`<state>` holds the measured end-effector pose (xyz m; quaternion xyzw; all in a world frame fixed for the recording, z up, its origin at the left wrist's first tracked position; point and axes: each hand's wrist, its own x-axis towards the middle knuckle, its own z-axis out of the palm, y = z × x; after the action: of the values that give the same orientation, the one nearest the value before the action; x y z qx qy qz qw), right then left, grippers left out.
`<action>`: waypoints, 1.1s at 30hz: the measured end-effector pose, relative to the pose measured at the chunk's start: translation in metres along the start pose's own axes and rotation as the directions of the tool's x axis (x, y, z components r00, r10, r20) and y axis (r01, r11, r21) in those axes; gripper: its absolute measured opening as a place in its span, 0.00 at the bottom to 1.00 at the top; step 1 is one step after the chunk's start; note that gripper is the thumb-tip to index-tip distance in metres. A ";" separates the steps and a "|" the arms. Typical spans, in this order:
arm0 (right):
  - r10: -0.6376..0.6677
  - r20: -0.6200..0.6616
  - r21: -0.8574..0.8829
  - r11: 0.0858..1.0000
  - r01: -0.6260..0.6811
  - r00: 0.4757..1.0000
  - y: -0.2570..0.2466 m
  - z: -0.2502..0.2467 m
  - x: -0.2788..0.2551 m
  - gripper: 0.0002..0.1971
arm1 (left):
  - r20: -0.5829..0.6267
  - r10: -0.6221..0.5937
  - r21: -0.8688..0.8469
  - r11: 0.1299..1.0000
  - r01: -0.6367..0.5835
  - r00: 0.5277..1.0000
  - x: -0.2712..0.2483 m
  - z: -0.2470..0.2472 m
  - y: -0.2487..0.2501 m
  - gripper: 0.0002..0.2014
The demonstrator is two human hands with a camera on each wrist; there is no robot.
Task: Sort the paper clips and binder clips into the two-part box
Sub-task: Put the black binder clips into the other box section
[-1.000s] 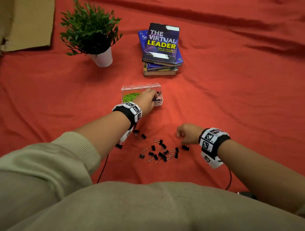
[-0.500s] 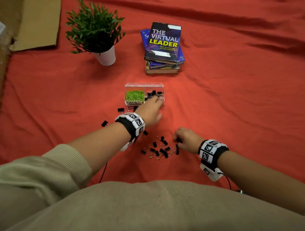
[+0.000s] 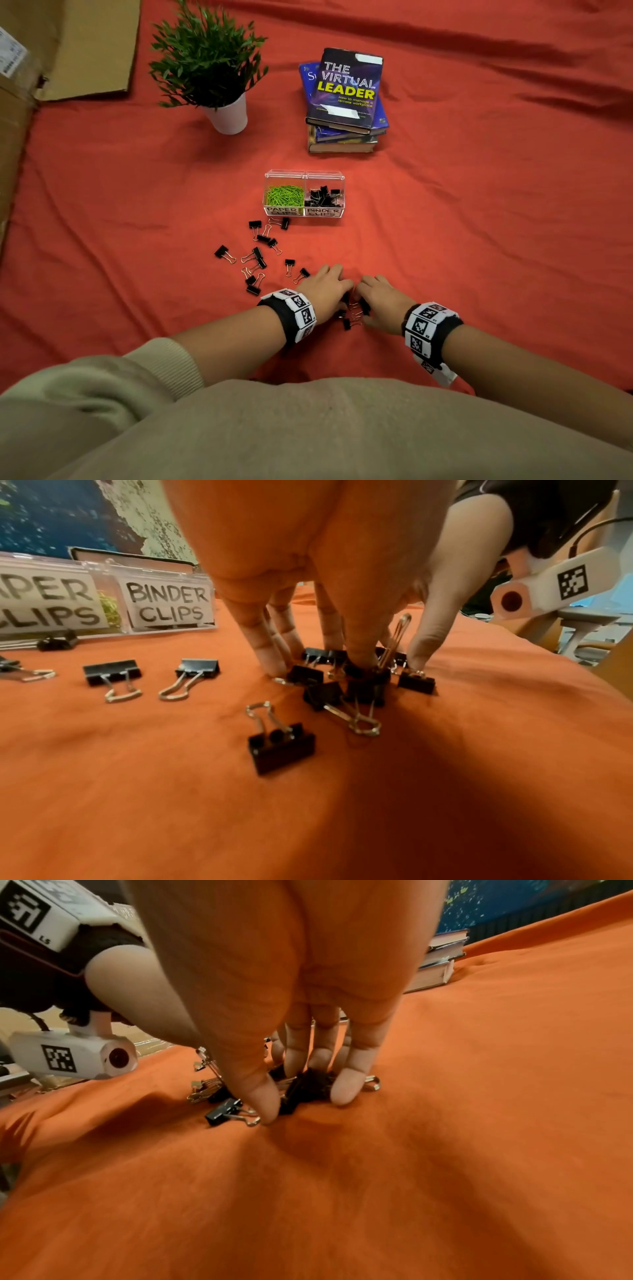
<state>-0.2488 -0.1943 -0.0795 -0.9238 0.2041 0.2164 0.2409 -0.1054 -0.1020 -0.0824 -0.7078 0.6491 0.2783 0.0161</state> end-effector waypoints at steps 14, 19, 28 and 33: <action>0.095 -0.070 0.310 0.948 -0.069 0.993 0.005 -0.015 0.028 0.11 | -0.054 -0.095 -0.247 0.966 0.079 0.994 0.006 -0.007 -0.026 0.11; 0.199 -0.142 0.483 0.869 -0.107 0.970 0.006 -0.031 0.044 0.11 | -0.190 -0.241 -0.423 0.895 0.142 0.952 0.013 -0.037 -0.044 0.05; 0.434 -0.228 0.905 0.424 0.026 0.871 -0.002 -0.110 0.099 0.16 | -0.369 -0.370 -0.507 0.849 0.149 0.852 0.069 -0.114 -0.083 0.06; 0.452 -0.328 0.884 0.457 0.100 0.829 -0.009 -0.138 0.128 0.16 | -0.369 -0.296 -0.407 0.904 0.133 0.881 0.077 -0.109 -0.083 0.10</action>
<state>-0.0977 -0.2954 -0.0310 -0.6613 0.4411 -0.1532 0.5870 0.0121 -0.2013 -0.0501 -0.8099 0.4888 0.2320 -0.2268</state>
